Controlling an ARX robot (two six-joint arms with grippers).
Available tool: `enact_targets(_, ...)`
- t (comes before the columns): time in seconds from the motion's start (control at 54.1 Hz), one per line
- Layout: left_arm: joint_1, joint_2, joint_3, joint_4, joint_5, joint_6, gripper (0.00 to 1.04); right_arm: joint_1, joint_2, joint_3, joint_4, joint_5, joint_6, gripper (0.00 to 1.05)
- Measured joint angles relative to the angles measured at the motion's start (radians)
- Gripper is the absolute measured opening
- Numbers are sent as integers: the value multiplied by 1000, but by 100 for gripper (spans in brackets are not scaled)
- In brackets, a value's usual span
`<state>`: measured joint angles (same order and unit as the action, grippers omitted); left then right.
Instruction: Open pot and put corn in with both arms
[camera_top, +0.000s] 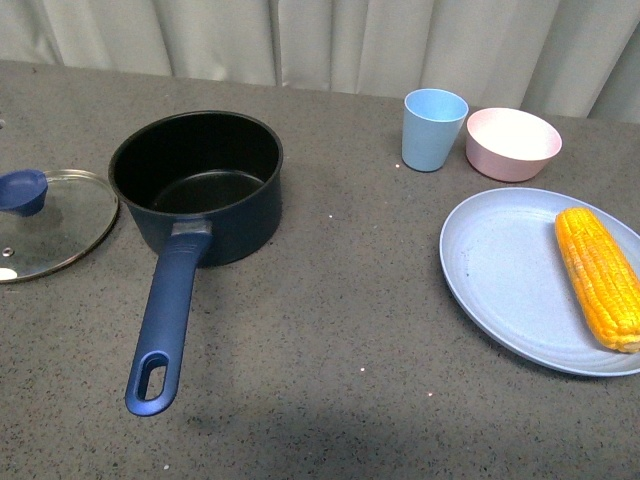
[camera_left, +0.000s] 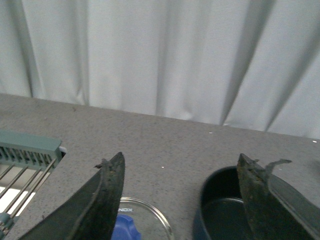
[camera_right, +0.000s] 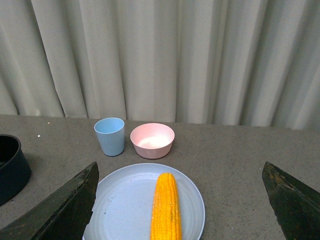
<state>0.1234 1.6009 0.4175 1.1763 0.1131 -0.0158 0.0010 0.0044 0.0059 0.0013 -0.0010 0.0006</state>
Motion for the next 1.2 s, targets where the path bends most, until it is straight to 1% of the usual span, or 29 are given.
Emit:
enact_targets(0.037, -10, -41, -35, 3, 2, 3, 61, 0, 0, 0, 0, -1, 0, 96)
enact_targets(0.24, -47, -255, -216, -44, -37, 8, 11, 0, 0, 0, 0, 0, 0, 96)
enact_targets(0.277, -52, -295, -238, -61, -44, 5, 4, 0, 0, 0, 0, -1, 0, 96)
enact_targets(0.296, -54, -310, -246, -68, -48, 9, 4, 0, 0, 0, 0, 0, 0, 96)
enact_targets(0.333, -85, -356, -270, -93, -100, 8, 4, 0, 0, 0, 0, 0, 0, 96)
enact_targets(0.462, -122, -455, -312, -150, -108, 9, 4, 0, 0, 0, 0, 0, 0, 96)
enact_targets(0.868, -123, -741, -385, -362, -113, 9, 4, 0, 0, 0, 0, 0, 0, 96)
enact_targets(1.09, -123, -904, -397, -501, -113, 9, 4, 0, 0, 0, 0, 0, 0, 96)
enact_targets(1.201, -123, -1011, -397, -596, -113, 9, 4, 0, 0, 0, 0, 0, 0, 96)
